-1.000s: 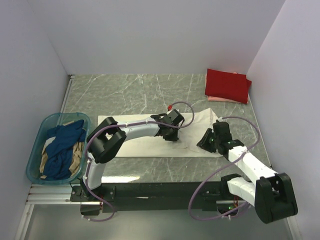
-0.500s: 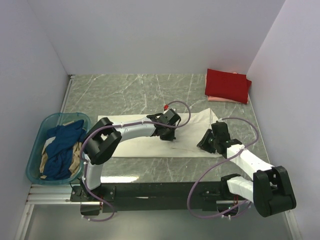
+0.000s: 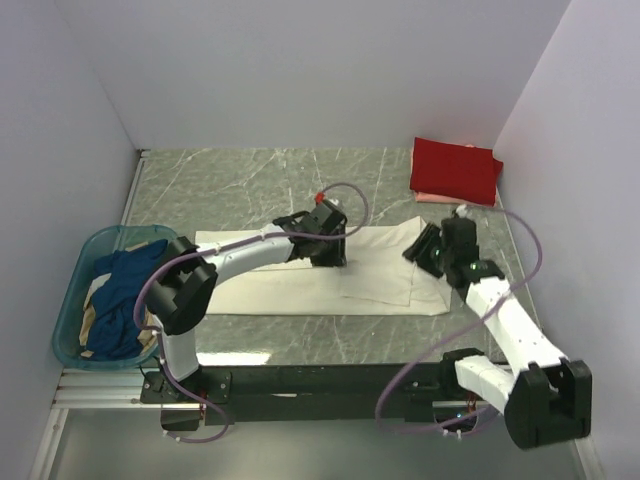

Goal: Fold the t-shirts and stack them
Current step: Fold the tshirt

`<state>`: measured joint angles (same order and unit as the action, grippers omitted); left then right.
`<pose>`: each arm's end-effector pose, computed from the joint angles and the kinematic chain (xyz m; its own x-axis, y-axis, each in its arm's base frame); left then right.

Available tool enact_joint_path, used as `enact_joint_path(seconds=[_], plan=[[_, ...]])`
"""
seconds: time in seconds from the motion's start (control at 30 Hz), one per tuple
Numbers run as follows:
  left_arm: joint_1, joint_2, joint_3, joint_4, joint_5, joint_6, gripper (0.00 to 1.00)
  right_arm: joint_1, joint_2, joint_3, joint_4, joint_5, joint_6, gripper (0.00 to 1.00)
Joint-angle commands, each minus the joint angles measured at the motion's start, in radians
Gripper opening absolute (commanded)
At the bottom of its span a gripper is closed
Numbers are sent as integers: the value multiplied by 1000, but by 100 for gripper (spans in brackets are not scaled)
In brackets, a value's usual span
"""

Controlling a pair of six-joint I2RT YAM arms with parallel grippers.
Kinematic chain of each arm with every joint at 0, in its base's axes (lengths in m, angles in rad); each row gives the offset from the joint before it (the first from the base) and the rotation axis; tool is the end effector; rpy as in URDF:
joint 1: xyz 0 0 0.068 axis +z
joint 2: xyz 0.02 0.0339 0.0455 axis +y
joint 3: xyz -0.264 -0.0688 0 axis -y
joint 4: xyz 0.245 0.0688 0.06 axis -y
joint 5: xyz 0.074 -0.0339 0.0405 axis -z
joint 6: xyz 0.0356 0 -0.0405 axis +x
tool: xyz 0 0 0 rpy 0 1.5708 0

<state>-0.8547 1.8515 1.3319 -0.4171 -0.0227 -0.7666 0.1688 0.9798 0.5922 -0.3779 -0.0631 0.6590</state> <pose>0.2635 -0.3016 0.2093 -0.8980 -0.0246 -0.4394 0.1700 0.9016 -0.3978 0.1981 0.0360 0.2198 -0.6701 0.5057 -0.5433 0.2503 0.8431 0.4761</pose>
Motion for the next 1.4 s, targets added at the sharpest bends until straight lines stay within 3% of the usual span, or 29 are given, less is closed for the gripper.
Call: enact_joint_path(seconds=[0.0, 0.2, 0.53, 0.77, 1.37], plan=[[64, -58, 59, -28, 9, 16, 44, -78, 127, 162, 40, -18, -67, 57], [167, -26, 98, -69, -8, -6, 41, -190, 462, 354, 103, -66, -113, 57], [295, 24, 84, -60, 14, -39, 38, -245, 664, 458, 194, -99, -127, 54], [324, 43, 66, -49, 29, -45, 37, -258, 764, 512, 260, -133, -96, 44], [368, 48, 33, -55, 26, -46, 36, -261, 867, 590, 258, -129, -94, 35]])
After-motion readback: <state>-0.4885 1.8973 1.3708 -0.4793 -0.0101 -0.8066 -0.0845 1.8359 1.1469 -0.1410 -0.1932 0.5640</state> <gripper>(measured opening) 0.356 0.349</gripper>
